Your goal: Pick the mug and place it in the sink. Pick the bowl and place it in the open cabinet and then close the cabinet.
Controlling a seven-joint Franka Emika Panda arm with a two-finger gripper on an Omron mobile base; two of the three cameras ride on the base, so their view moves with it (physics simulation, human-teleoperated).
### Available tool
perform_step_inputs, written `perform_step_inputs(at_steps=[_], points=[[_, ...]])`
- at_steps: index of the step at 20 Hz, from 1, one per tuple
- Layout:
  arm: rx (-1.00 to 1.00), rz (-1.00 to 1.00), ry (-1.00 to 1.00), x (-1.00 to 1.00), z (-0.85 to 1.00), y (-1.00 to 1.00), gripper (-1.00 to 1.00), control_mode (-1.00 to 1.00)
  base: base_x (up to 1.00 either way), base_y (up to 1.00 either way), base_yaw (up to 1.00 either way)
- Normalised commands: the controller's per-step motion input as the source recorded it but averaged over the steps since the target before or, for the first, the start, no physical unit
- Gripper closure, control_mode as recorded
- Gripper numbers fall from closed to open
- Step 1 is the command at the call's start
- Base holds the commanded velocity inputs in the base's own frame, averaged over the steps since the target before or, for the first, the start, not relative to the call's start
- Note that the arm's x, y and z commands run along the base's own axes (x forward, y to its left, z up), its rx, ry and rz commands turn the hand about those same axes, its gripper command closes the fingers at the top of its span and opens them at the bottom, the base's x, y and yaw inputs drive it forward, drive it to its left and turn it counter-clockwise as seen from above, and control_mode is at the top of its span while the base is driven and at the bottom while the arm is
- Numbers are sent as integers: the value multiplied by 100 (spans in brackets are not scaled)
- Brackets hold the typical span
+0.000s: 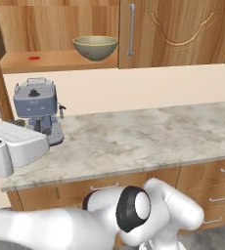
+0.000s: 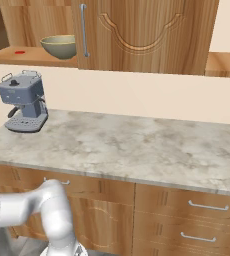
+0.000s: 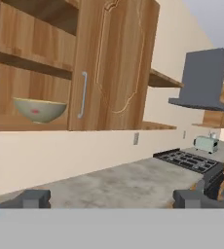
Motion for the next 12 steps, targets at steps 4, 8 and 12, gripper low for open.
perform_step_inputs(at_steps=[4, 8, 12], points=[[2, 1, -3, -70, 0, 50, -100, -100, 0, 0, 0], [-2, -3, 4, 77, -8, 12, -100, -100, 0, 0, 0], [-3, -9, 12, 100, -1, 9, -100, -100, 0, 0, 0]])
